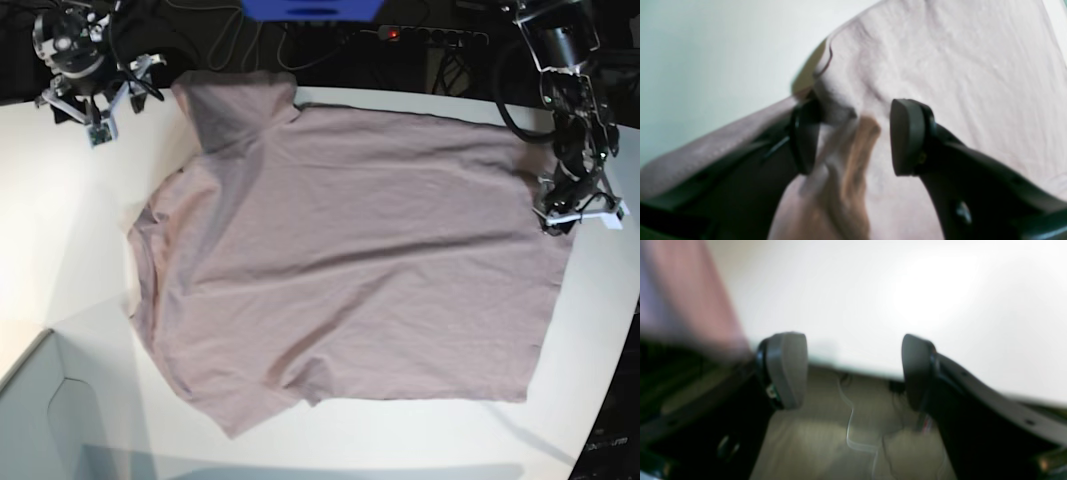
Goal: Layout the t-shirt on the table in an organized manner, then fold the t-shirt properly
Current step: 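Grasp the shirt's side edge with the right gripper and straighten it, then regrasp the shirt near the sleeve with the right gripper and pull outward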
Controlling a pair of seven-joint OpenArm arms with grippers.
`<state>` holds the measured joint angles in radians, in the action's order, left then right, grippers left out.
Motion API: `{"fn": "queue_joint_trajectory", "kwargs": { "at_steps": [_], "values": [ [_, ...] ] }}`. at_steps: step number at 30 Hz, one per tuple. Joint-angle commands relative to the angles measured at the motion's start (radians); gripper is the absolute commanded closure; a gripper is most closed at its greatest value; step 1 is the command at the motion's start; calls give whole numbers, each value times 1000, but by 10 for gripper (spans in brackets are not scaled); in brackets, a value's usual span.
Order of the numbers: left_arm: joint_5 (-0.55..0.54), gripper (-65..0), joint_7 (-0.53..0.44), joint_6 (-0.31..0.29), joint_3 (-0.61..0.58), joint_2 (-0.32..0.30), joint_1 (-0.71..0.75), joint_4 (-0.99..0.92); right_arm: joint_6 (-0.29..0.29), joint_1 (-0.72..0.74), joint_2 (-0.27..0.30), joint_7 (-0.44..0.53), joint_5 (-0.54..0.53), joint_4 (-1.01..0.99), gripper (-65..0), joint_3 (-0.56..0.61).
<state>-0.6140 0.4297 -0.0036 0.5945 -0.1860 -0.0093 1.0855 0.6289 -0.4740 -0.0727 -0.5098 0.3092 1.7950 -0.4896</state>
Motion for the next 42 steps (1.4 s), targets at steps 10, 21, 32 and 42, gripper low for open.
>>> {"fn": "queue_joint_trajectory", "kwargs": {
  "at_steps": [10,21,32,42],
  "values": [
    [-2,-329,-13,-2,6,-27,16,15,7,372,14,10,0,-110,-444,29],
    [-2,-329,-13,-2,6,-31,19,14,-1,725,202,98,2,-748,-444,27],
    [-8,-329,-9,-2,3,-27,19,26,-271,912,396,419,3,-1165,-444,29],
    [-5,-329,-7,-2,3,-27,19,160,-407,699,268,412,2,-654,-447,19]
  ]
}}
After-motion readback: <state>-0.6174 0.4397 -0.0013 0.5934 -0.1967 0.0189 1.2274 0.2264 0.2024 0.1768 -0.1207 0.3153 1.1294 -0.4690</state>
